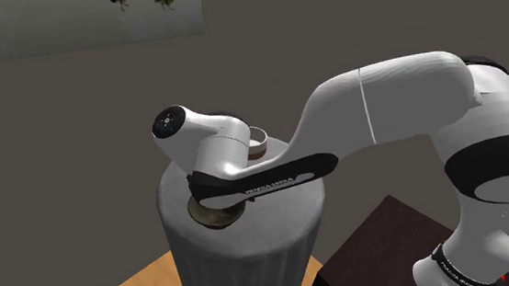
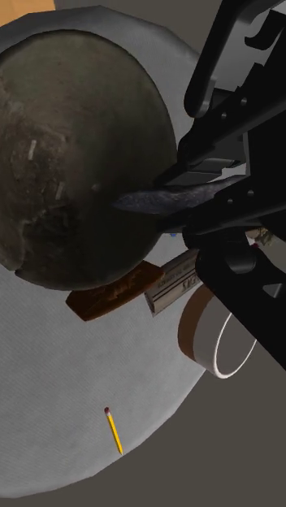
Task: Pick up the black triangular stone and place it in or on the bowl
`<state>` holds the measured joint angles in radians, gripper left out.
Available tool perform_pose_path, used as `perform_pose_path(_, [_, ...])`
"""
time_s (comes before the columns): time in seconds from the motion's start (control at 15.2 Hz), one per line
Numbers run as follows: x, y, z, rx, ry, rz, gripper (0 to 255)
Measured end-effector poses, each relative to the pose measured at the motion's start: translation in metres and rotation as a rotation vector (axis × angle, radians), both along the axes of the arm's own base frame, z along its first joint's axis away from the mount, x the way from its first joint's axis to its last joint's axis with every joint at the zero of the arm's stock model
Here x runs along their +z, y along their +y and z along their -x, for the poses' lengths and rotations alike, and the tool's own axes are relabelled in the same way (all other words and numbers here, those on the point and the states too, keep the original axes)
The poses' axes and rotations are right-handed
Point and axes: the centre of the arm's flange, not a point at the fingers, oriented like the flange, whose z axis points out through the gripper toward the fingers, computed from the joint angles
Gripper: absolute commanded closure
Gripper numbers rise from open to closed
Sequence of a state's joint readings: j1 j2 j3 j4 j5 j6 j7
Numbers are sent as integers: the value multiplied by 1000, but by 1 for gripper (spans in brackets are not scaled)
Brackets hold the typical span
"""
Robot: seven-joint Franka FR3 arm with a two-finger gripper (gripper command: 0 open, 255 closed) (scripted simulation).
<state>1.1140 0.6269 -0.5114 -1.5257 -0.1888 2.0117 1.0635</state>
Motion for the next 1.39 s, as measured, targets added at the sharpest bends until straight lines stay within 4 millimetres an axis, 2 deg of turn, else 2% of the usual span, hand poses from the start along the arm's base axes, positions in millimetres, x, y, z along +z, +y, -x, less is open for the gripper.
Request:
perform_pose_path(0.73, [-56,7,1,-1,0,0,255])
perform_pose_path(1.12, [-62,6,2,-1,0,0,255])
perform_pose_path(1.19, [-62,6,2,-1,0,0,0])
perform_pose_path(1.39, [-62,6,2,-1,0,0,0])
